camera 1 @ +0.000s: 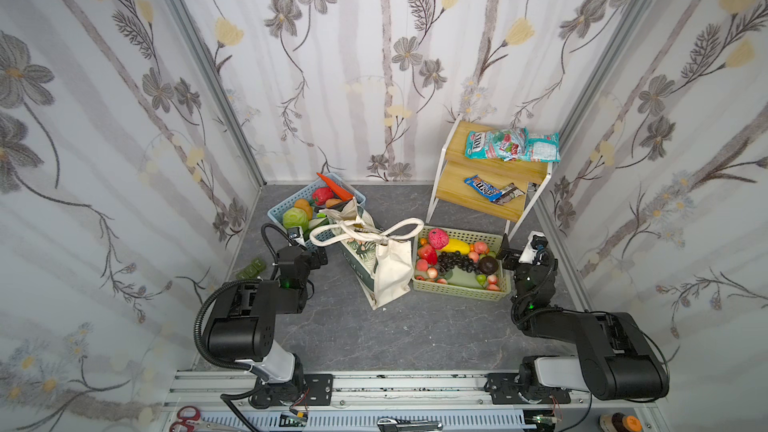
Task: Place the food into the grocery bag and tie it
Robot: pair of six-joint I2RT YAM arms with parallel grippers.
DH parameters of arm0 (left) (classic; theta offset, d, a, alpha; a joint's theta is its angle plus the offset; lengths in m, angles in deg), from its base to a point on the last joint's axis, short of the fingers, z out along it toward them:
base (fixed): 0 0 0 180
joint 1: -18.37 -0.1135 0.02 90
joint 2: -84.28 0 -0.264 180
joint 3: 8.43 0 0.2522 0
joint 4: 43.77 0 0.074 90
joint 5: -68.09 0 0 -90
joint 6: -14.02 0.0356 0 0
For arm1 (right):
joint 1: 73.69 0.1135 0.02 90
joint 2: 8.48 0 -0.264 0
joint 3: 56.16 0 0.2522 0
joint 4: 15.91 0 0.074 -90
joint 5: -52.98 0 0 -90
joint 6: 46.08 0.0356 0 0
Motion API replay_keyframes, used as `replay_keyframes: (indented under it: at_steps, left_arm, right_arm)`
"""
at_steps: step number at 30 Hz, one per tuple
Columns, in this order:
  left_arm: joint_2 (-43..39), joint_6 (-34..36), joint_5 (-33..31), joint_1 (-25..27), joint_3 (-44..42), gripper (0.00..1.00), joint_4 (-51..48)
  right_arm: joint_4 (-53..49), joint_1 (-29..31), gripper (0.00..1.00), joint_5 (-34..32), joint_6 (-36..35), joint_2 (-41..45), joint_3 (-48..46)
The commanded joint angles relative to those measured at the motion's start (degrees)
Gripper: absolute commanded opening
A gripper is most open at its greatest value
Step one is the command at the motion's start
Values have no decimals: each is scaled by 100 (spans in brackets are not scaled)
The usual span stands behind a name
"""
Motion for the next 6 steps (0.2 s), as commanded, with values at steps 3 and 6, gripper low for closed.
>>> replay_keyframes:
  at_steps: [3,6]
  left_arm:
    - [8,80,103,-1,46,100,-9]
    - [1,81,101,-3,44,100,-9]
  right_arm:
    - [456,9,100,-5,-70,-20,-37]
    - [402,-2,100,-146,0,-7,-16]
